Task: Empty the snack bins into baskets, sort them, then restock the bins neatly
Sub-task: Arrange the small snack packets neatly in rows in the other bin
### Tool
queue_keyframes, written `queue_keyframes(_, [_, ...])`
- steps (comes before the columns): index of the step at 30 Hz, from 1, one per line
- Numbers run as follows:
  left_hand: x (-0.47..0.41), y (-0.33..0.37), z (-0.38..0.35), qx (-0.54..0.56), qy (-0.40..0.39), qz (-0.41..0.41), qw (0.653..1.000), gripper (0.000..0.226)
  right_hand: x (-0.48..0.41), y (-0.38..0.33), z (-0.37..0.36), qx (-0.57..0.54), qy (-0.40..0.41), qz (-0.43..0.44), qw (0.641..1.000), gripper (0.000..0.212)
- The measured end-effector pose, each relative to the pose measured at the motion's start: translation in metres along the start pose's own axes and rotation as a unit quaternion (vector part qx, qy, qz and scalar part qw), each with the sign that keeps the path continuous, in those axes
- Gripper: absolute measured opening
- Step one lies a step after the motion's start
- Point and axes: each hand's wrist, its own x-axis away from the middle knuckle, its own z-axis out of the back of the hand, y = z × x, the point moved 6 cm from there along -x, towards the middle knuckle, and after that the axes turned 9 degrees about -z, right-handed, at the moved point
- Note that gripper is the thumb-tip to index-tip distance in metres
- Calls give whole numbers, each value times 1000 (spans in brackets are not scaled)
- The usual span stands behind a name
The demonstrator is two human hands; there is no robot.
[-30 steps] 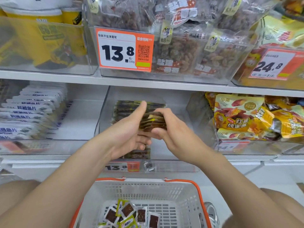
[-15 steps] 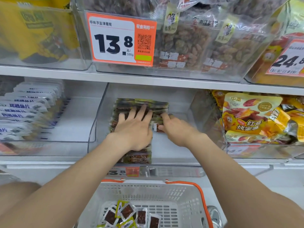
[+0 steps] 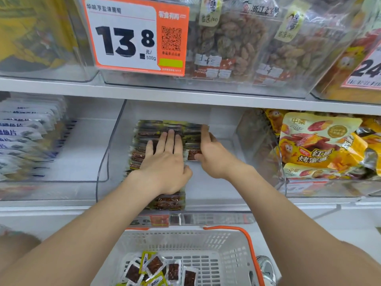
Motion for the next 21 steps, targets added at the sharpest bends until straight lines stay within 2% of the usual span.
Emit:
queue_keyframes(2, [-1, 1, 1, 13, 9, -24, 1000, 83, 1, 4, 0, -13, 11, -44, 999, 97])
queue_keyframes(5, [-9, 1, 4, 18, 6, -46, 999, 91, 2, 4, -2, -119, 4, -110, 987, 97])
queue_keyframes(8, [-20, -1, 8, 31, -9, -53, 998, 98, 1, 9, 1, -186, 5, -135, 973, 74])
queue_keyframes(10, [-26, -3, 10, 46, -17, -50, 998, 102, 3, 10, 5, -188, 8, -129, 974, 65])
queue_keyframes(14, [-33, -2, 10, 51, -22, -48, 997, 106, 6, 5, 9, -121, 2, -79, 990, 90])
queue_keyframes(18, [-34, -1, 9, 57, -25, -58, 996, 106, 4, 3, 0, -50, -34, -54, 997, 89])
queue_keyframes(21, [-30, -2, 6, 57, -28, -47, 997, 106, 4, -1, -4, -56, -25, -78, 995, 97])
